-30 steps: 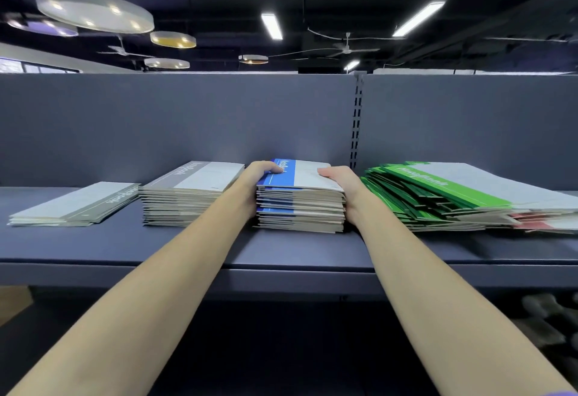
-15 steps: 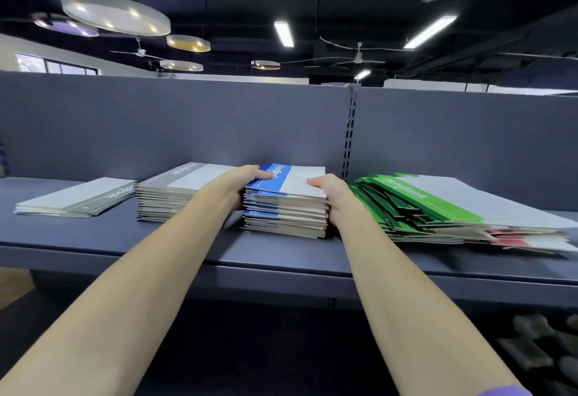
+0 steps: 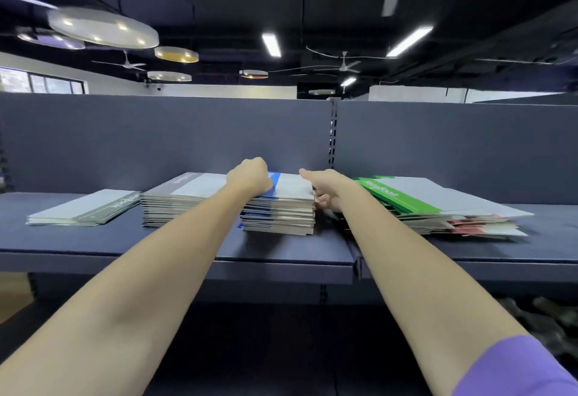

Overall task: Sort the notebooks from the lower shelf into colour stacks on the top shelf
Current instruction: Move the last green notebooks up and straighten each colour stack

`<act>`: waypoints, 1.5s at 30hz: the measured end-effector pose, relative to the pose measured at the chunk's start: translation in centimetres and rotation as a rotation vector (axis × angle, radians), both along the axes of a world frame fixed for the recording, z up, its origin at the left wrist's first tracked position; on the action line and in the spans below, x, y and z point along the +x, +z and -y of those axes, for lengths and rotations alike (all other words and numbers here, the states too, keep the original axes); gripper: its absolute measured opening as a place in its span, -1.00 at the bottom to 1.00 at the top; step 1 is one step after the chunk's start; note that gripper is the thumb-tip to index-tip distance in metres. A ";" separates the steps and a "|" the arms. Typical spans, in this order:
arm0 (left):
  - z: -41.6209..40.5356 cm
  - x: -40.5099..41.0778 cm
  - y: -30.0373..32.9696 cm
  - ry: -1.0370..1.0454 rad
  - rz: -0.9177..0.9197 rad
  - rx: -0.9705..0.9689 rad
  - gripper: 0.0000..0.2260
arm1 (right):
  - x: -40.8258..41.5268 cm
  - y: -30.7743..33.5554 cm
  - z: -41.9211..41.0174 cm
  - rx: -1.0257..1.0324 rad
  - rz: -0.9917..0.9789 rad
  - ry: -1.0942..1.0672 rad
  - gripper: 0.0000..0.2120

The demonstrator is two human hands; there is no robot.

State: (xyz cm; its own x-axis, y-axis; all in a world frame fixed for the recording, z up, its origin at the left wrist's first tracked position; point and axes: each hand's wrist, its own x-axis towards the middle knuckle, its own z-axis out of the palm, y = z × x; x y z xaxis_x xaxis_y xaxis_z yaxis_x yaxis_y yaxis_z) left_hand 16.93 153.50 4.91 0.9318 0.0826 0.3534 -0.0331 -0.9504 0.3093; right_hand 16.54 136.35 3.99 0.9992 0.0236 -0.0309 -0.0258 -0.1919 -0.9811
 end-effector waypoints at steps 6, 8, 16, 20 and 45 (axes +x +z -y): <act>5.7 -0.3 3.0 -0.301 0.097 -0.178 -0.82 | -3.0 4.6 4.1 -0.079 0.222 -0.107 -0.91; 8.4 -0.7 3.4 -0.435 0.096 -0.325 -0.80 | -3.8 4.6 6.7 -0.179 0.302 -0.259 -0.88; 16.9 -2.4 0.7 -0.565 -0.150 -0.568 -0.74 | -7.9 1.7 15.1 -0.584 0.197 -0.607 -0.83; 17.7 -1.5 -1.5 -0.409 -0.289 -0.574 -0.26 | -7.6 2.2 19.0 -0.596 0.145 -0.628 -0.82; 18.6 -2.2 -4.3 -0.386 -0.201 -1.356 -0.56 | -1.8 0.0 23.2 -0.559 0.069 -0.064 -0.45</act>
